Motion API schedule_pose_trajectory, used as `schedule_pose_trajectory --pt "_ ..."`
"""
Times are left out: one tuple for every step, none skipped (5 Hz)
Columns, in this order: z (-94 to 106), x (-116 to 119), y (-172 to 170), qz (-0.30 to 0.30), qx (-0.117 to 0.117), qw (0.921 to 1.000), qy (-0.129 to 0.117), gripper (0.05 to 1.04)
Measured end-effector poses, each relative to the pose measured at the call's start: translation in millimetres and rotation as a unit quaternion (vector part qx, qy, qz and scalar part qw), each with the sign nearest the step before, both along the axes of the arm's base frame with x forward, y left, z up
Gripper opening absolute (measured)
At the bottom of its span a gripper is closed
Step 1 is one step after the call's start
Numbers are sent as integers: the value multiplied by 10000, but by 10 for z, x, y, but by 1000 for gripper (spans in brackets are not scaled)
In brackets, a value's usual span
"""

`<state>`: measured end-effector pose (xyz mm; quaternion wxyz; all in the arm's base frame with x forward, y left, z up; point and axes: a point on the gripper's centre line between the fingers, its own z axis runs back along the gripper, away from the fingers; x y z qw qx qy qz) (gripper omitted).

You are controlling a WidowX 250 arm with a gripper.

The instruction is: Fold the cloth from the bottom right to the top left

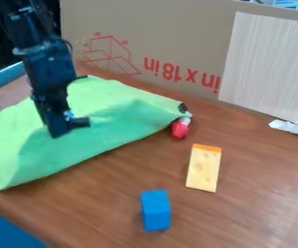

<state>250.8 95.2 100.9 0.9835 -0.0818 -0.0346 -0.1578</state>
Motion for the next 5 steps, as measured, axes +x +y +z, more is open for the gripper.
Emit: schedule_pose_trajectory --pt "41 174 237 -317 -151 9993 134 69" --pt "51 351 413 -671 -163 9976 71 69" --pt "88 523 563 -947 -258 9952 50 69" --pt "157 712 739 -900 -311 9954 55 69" --pt "192 872 859 -809 -295 9962 95 69"
